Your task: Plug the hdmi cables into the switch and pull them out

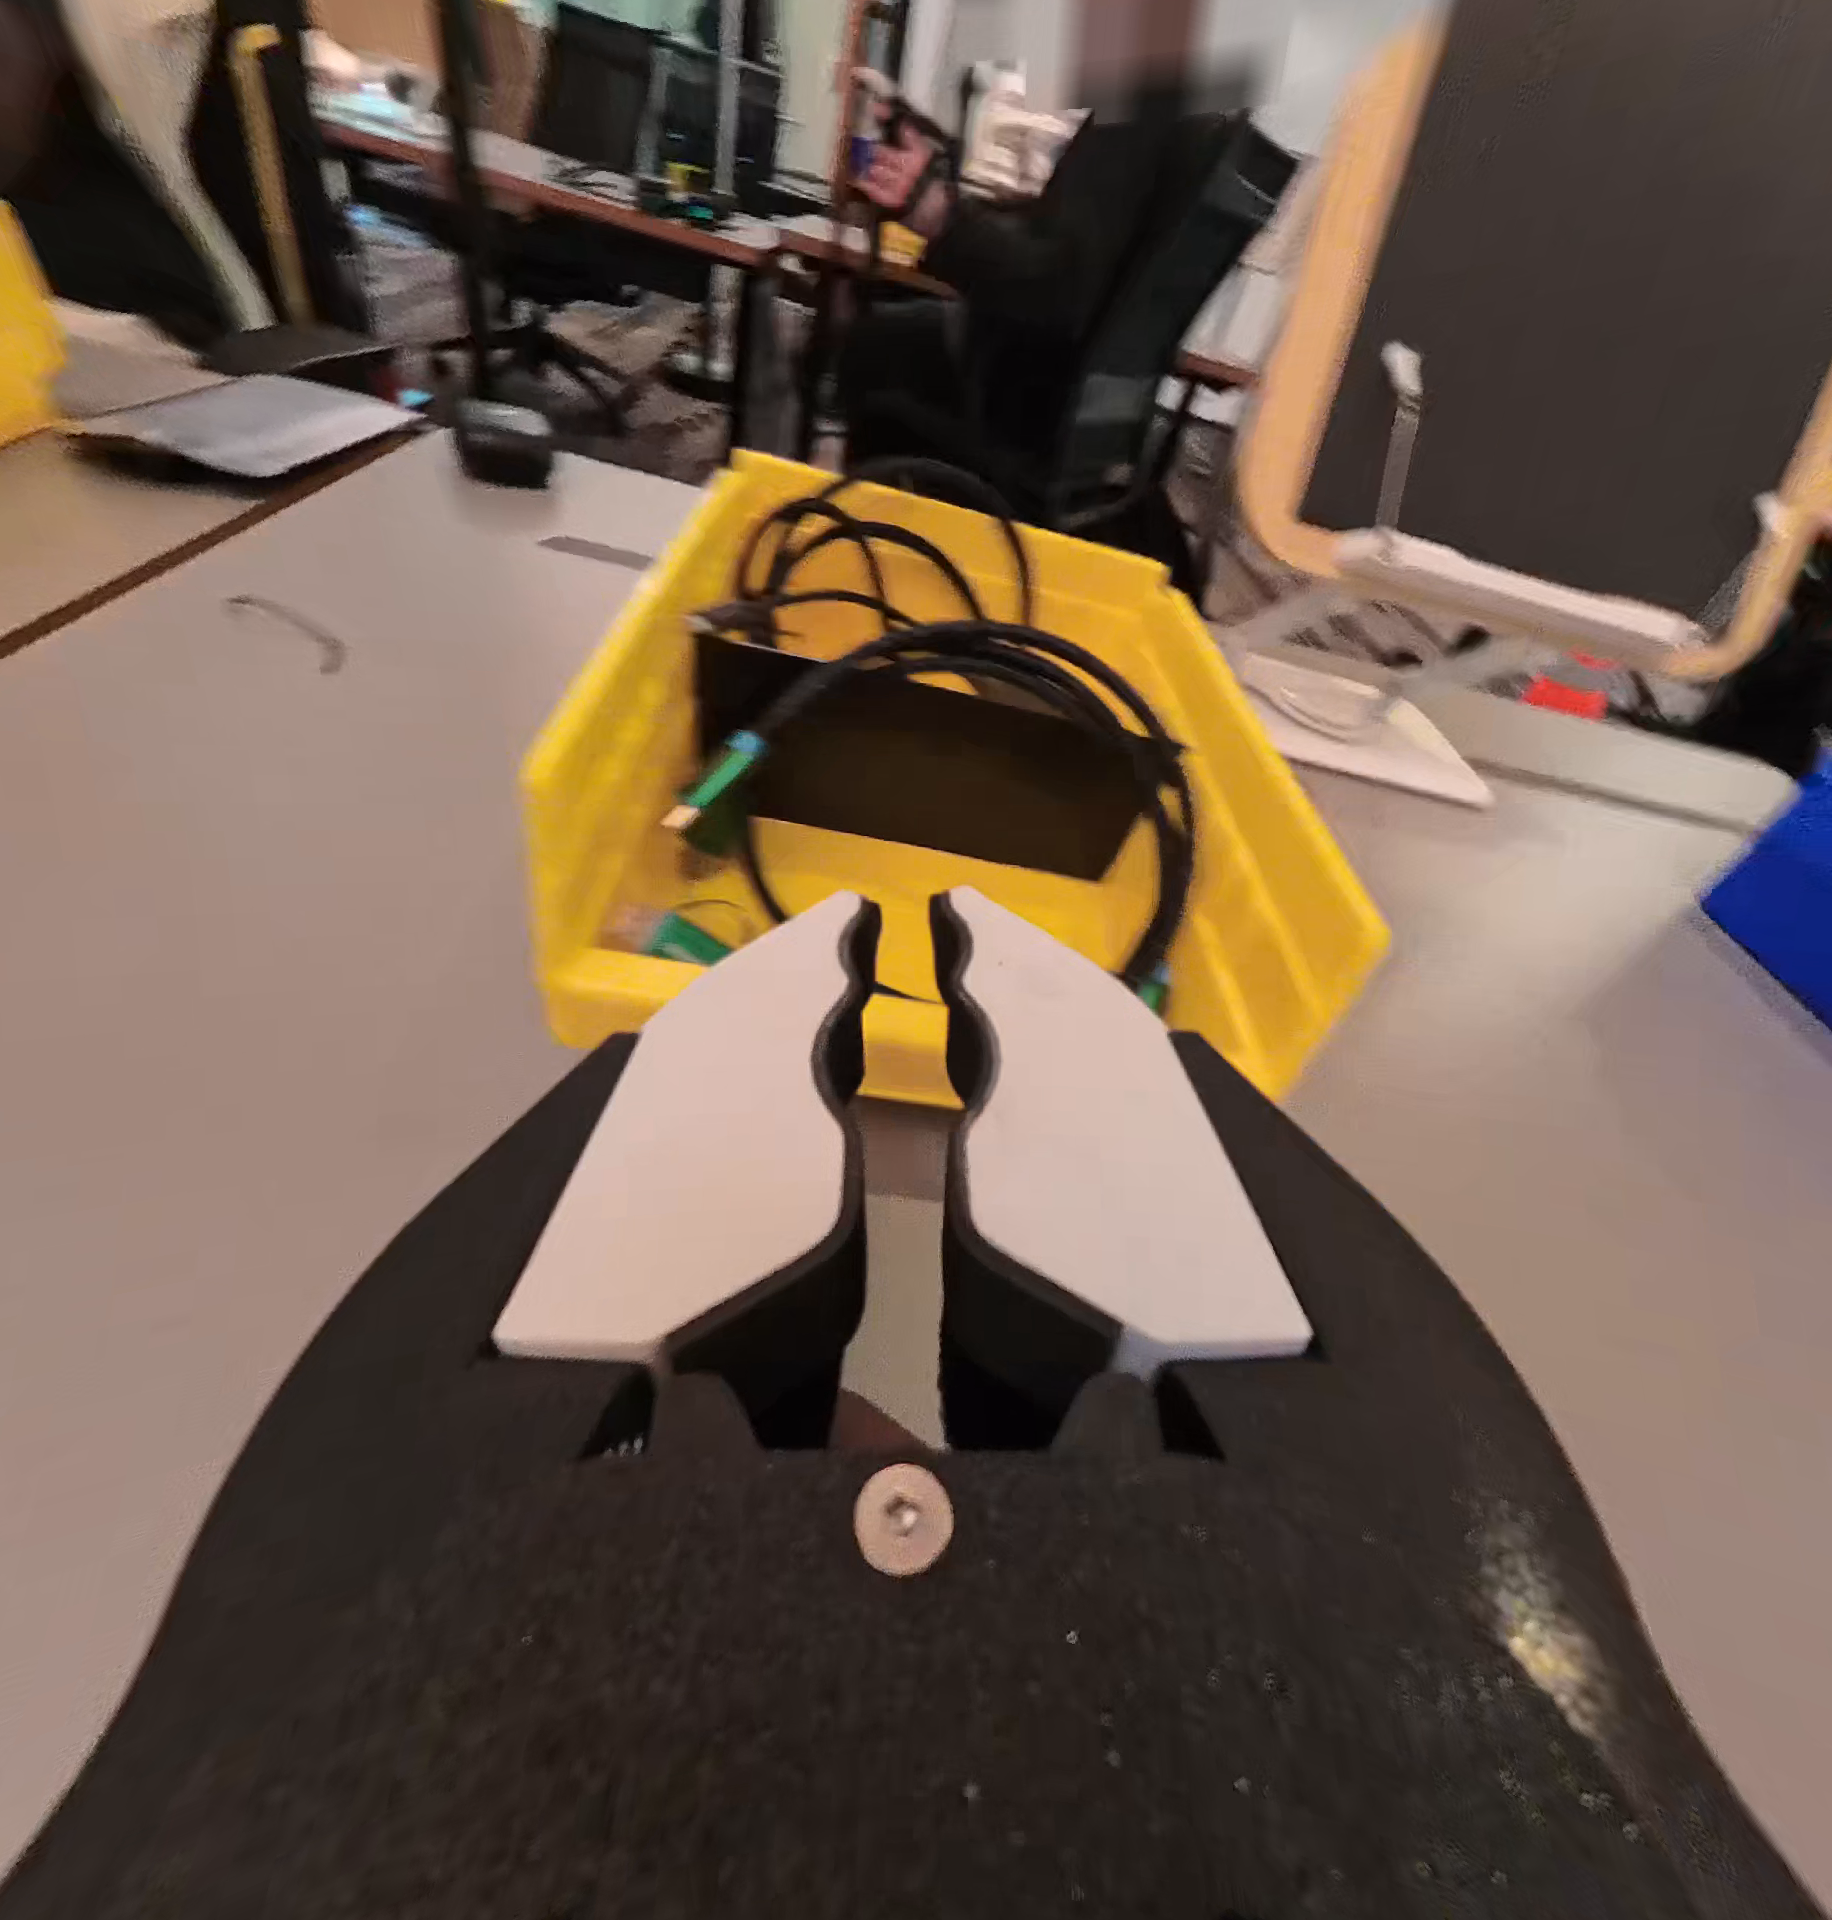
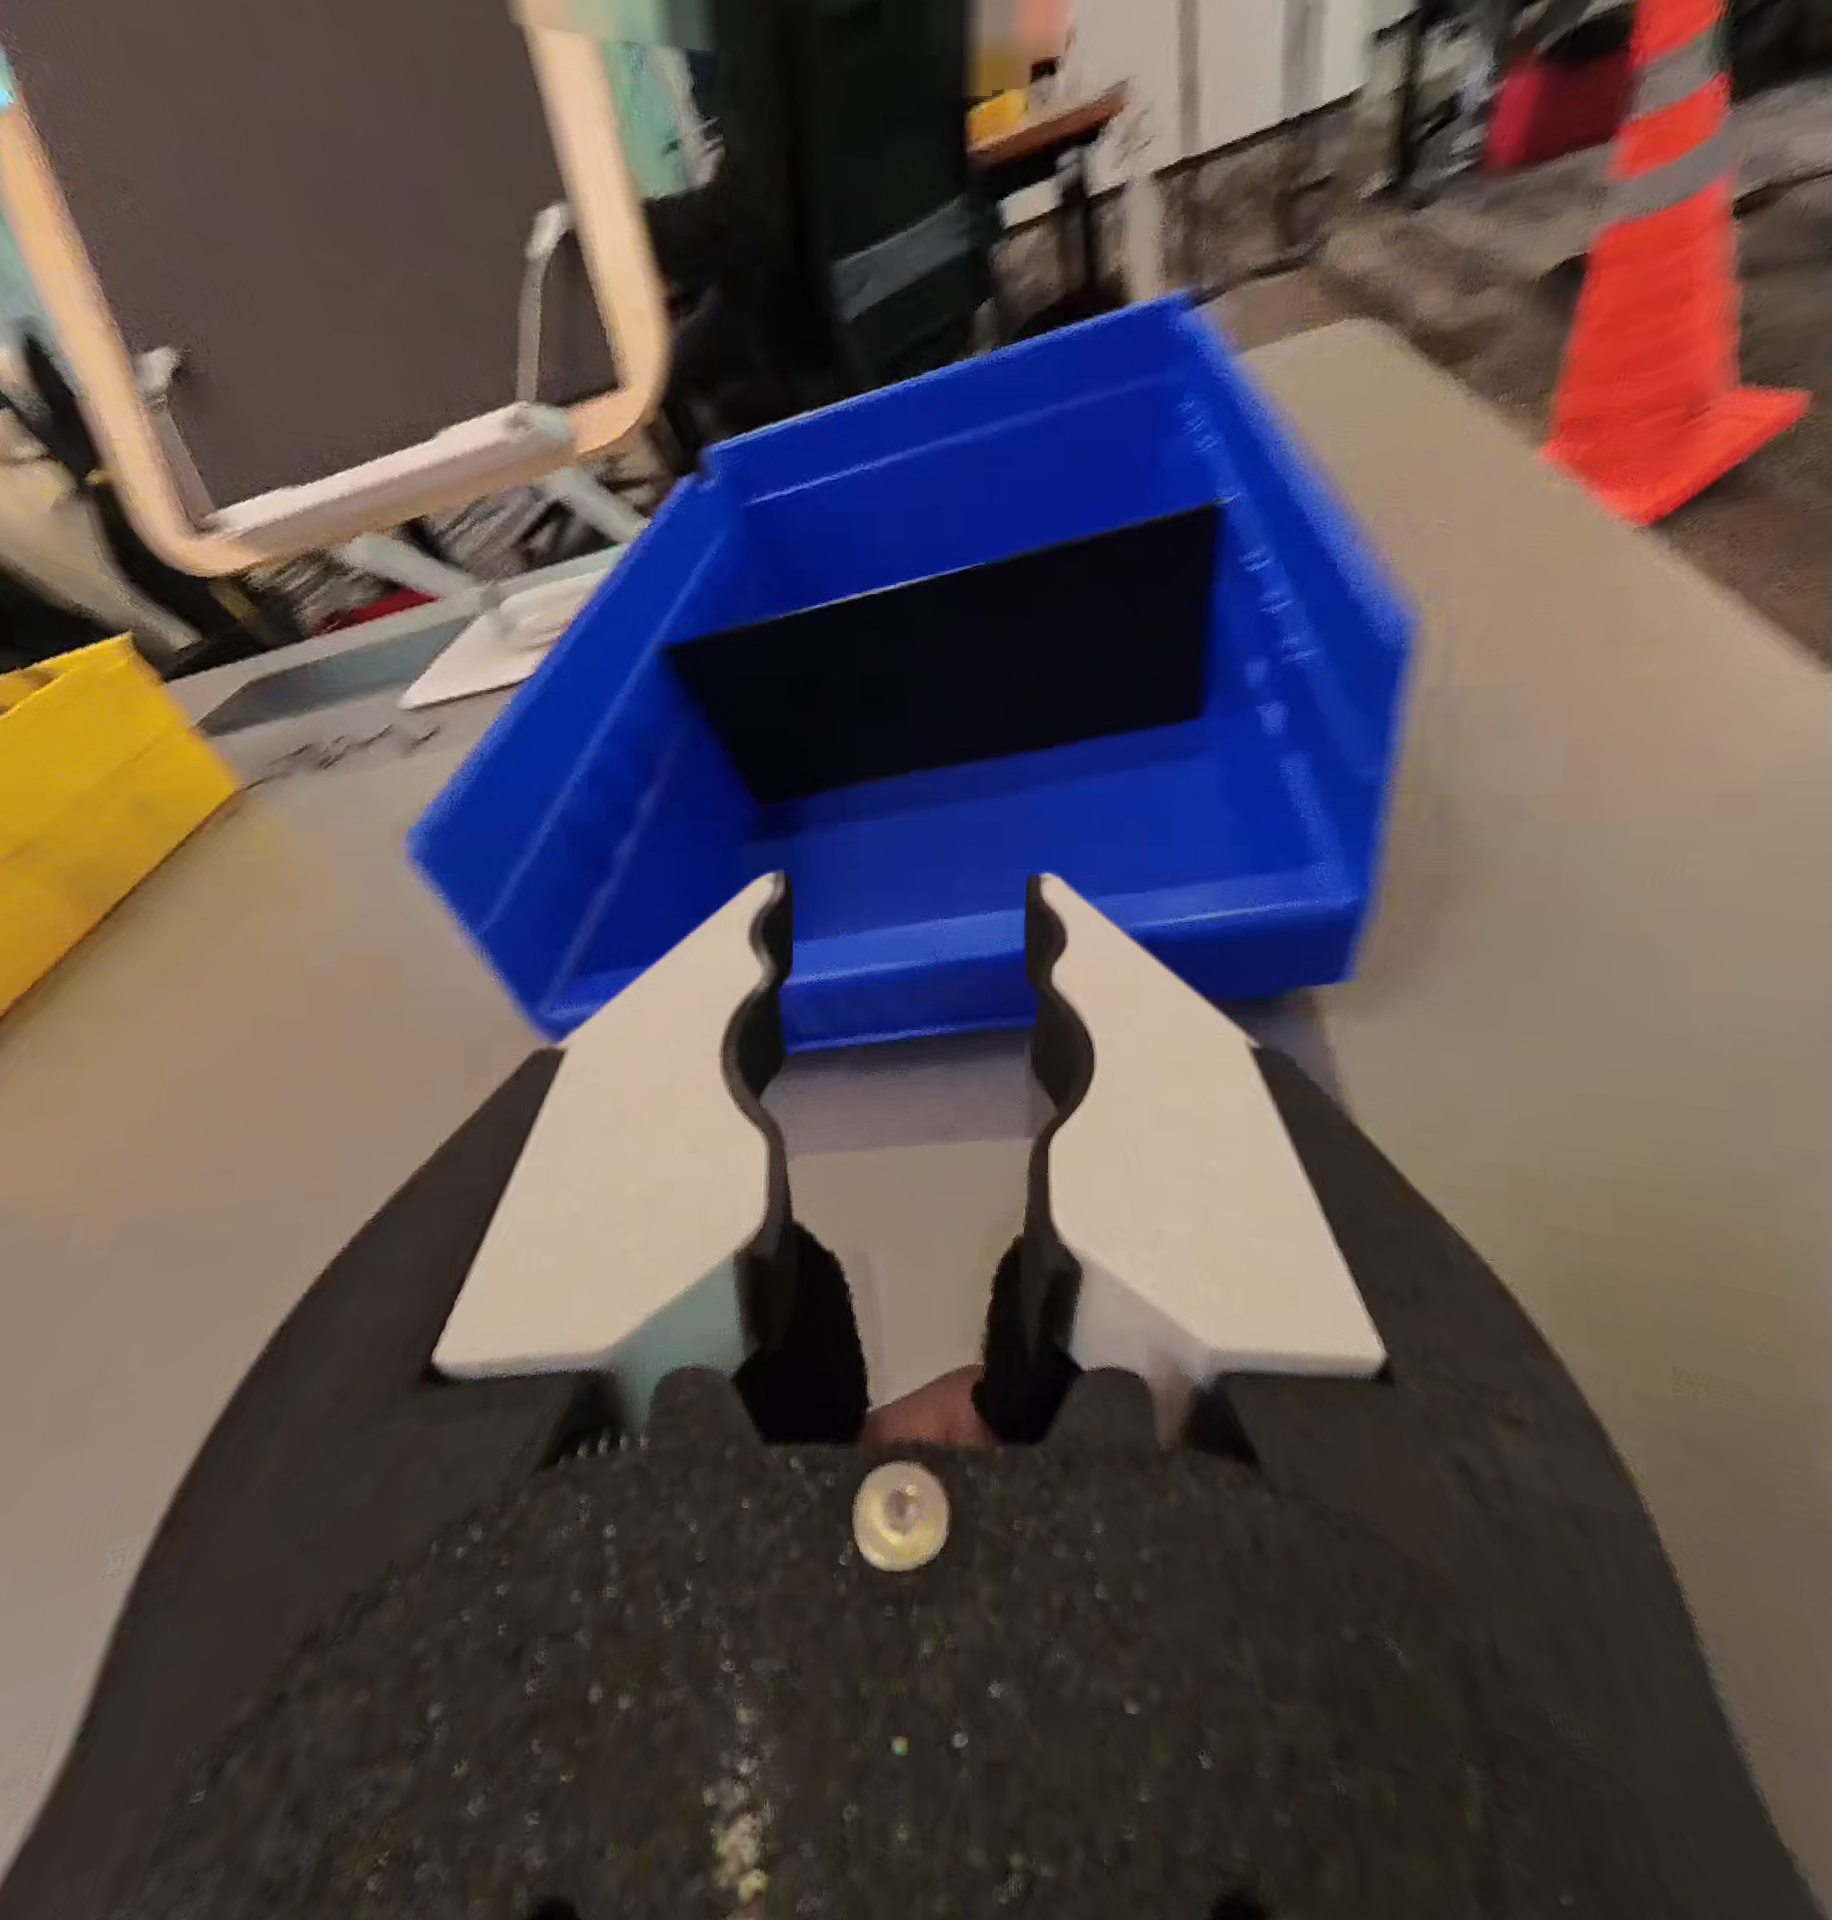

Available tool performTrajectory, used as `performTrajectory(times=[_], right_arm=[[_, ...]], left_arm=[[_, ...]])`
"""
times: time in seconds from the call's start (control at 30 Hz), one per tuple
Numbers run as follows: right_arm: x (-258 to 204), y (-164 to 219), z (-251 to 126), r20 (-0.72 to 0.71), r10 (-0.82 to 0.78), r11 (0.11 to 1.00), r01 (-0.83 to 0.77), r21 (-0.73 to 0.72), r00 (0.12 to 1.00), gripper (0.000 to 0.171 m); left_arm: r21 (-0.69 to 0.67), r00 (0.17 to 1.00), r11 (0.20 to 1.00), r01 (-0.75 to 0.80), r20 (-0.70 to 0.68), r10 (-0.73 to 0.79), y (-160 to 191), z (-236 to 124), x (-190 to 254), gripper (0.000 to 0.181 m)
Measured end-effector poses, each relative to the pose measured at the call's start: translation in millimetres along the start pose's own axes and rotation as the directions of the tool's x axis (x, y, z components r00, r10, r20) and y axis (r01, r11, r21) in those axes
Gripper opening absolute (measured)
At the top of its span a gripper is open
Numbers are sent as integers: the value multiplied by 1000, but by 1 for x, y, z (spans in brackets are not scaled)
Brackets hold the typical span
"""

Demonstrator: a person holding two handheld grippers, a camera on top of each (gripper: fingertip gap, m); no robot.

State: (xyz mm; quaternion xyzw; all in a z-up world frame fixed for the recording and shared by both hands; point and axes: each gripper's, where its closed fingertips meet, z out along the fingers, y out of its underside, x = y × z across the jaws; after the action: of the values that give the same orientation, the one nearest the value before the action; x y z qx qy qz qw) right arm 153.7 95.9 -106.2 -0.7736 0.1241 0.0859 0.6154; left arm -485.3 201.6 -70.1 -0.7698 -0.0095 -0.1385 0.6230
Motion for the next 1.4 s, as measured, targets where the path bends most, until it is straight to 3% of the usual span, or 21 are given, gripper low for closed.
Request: performTrajectory(times=[0.13, 0.2, 0.27, 0.33, 0.5, 0.77, 1.13, 1.27, 1.4], right_arm=[[29, 12, 21, -93, 9, 999, -14, -52, 996, 43], [33, 11, 27, -95, 20, 998, -25, -56, 995, 38], [42, 7, 28, -132, 56, 998, -60, -27, 990, 38], [40, 3, 28, -118, 98, 995, -99, -5, 988, 38], [25, -8, 26, -97, 51, 999, -49, 14, 994, 38], [6, -9, 27, -81, -37, 999, 38, 20, 996, 38], [-3, -6, 25, -71, -51, 999, 51, 4, 996, 38], [-32, -7, 22, 54, 116, 993, -117, 6, 992, 38], [-71, -1, 24, 113, 10, 1000, -10, -3, 993, 38]], left_arm=[[-93, 954, 962, -255, -186, 235, 35, 8, 55, 10], [-54, 894, 926, -375, -286, 345, 43, 8, 76, 10], [17, 844, 891, -454, -314, 436, 46, 3, 87, 5], [1, 828, 873, -488, -315, 463, 51, 0, 87, 6], [33, 864, 909, -415, -297, 405, 35, -12, 87, 11], [-36, 912, 940, -339, -260, 318, 37, -3, 70, 12], [-77, 910, 931, -357, -255, 327, 45, -2, 70, 12], [-86, 919, 940, -329, -259, 298, 45, -9, 70, 14], [-107, 927, 947, -303, -264, 267, 47, -5, 66, 16]])
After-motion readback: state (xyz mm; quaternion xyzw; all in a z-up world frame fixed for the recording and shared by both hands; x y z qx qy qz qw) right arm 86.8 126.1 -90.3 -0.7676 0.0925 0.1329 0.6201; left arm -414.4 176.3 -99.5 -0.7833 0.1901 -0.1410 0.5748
